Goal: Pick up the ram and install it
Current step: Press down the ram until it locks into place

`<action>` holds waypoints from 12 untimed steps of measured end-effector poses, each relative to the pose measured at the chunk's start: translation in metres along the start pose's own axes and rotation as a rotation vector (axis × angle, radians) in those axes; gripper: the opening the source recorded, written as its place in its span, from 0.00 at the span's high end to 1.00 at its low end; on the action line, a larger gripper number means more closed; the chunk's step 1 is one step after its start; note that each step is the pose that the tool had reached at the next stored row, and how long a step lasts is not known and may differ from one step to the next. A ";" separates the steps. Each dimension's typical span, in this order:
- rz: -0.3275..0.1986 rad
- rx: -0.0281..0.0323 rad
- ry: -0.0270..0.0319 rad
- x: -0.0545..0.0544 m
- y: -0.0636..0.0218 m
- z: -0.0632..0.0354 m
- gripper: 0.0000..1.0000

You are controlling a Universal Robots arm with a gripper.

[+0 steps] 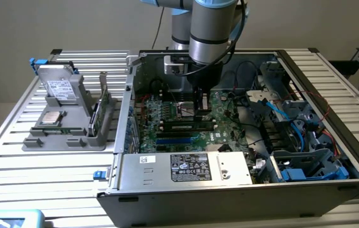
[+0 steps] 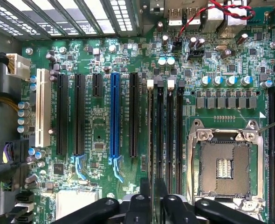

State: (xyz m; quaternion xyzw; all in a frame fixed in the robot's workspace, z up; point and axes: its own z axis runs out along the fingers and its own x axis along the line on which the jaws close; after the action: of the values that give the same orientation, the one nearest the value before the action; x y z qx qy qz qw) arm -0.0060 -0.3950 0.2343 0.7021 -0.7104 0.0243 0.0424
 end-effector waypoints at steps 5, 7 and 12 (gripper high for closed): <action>0.001 0.0078 0.0003 0.000 -0.0022 0.0000 0.89; 0.001 0.0157 0.0009 0.000 -0.0042 -0.0001 0.89; 0.005 0.0595 0.0017 0.000 -0.0056 -0.0001 0.89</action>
State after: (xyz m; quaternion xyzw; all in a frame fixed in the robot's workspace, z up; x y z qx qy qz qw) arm -0.0004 -0.3950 0.2343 0.7011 -0.7112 0.0461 0.0220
